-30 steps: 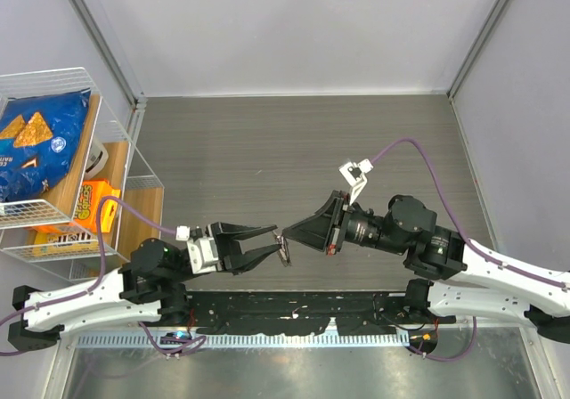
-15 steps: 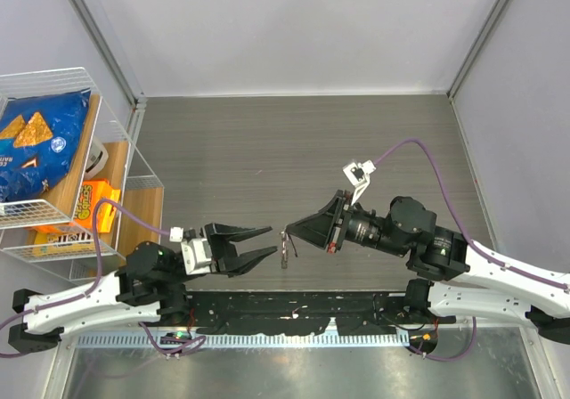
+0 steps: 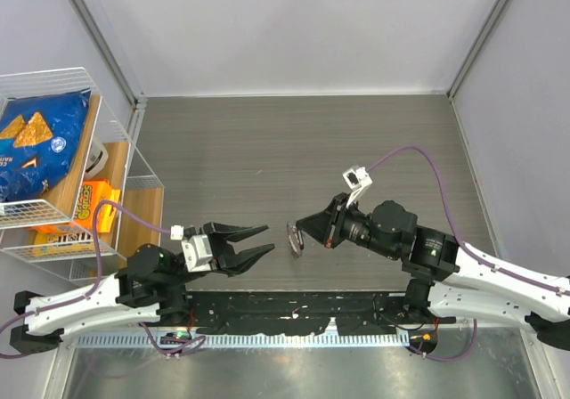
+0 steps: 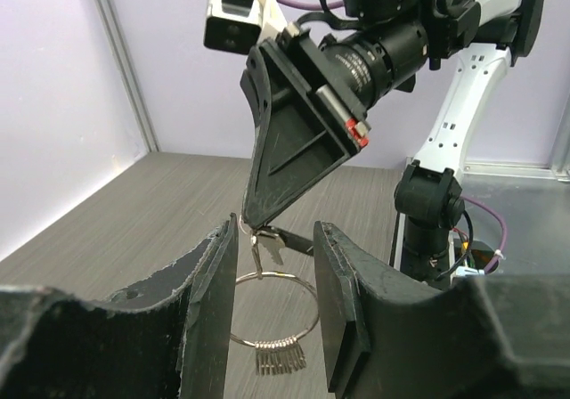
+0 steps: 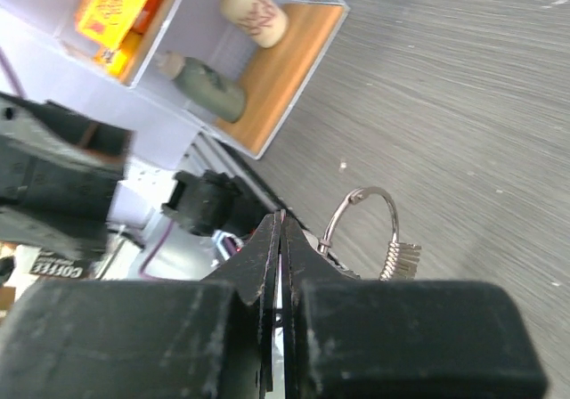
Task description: Put the keys on the keyring
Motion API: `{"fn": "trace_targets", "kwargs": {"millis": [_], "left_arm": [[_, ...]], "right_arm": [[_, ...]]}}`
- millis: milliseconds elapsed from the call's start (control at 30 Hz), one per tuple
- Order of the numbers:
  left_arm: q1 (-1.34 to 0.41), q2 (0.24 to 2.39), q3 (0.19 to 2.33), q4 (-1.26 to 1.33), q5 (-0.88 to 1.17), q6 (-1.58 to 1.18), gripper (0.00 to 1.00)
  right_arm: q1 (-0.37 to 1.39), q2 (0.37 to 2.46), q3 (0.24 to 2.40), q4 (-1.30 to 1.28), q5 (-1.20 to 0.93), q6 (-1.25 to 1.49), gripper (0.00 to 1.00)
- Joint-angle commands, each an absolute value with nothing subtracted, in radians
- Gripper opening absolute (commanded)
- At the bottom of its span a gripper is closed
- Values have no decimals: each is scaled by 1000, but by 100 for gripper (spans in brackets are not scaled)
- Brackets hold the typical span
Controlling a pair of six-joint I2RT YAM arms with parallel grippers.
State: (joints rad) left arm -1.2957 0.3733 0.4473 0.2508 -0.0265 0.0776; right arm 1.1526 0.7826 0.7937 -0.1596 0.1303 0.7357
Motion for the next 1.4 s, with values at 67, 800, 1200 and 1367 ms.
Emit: {"fn": "trace_targets", "kwargs": {"millis": [67,800,1200,1367], "left_arm": [[-1295,359,446,253,-58,57,44],[-1295,365,443,229,-100,44,45],[-1295,316,422,201,-123,34,45],[-1295,313,422,195,-123,32,45]], "right_arm": [[1071,743,738,-185,209,687,6],[960,1339,903,-295,598,360,5],[974,1583,976,-173,469,436,5],[1003,1627,997,-184,451,460,8]]}}
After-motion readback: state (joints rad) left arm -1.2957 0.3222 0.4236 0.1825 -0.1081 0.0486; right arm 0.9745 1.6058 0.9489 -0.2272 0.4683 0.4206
